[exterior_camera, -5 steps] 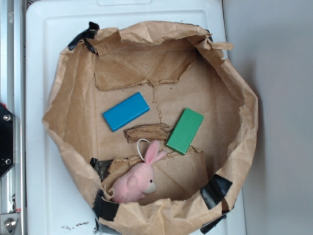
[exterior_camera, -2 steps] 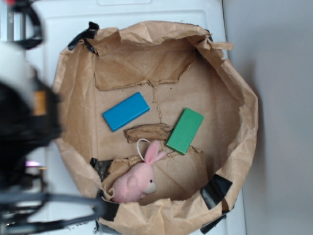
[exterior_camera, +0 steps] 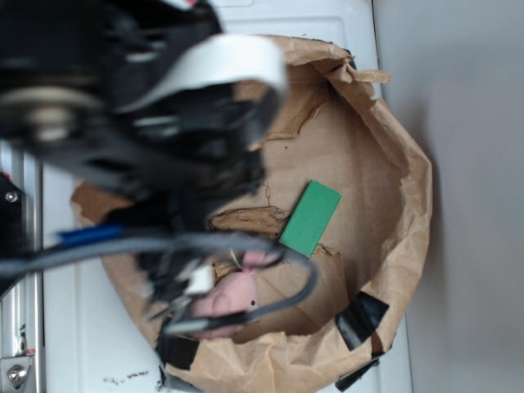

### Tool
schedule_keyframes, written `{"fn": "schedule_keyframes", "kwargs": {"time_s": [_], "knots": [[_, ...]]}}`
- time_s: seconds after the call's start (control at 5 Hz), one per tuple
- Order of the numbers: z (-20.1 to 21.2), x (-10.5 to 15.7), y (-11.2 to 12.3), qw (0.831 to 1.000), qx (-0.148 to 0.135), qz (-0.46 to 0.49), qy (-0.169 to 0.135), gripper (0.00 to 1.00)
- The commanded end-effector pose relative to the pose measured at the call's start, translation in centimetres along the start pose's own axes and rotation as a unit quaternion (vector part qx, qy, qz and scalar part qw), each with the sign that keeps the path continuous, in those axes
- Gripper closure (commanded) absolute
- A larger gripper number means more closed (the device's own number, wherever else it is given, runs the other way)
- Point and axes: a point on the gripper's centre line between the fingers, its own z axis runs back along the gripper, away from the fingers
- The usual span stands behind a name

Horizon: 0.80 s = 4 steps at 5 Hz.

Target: Grab the blue block.

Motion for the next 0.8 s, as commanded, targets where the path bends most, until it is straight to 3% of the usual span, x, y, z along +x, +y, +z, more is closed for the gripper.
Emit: {"fn": "schedule_keyframes", "kwargs": {"time_s": [0.0, 0.4, 0.6], "knots": [[-3.2, -0.6, 1.5, 0.999, 0.032, 0.015, 0.015, 0.0], [-3.2, -0.6, 1.5, 0.999, 0.032, 0.015, 0.015, 0.0], [-4.5, -0.3, 1.4, 0.999, 0.007, 0.043, 0.022, 0.0]]}}
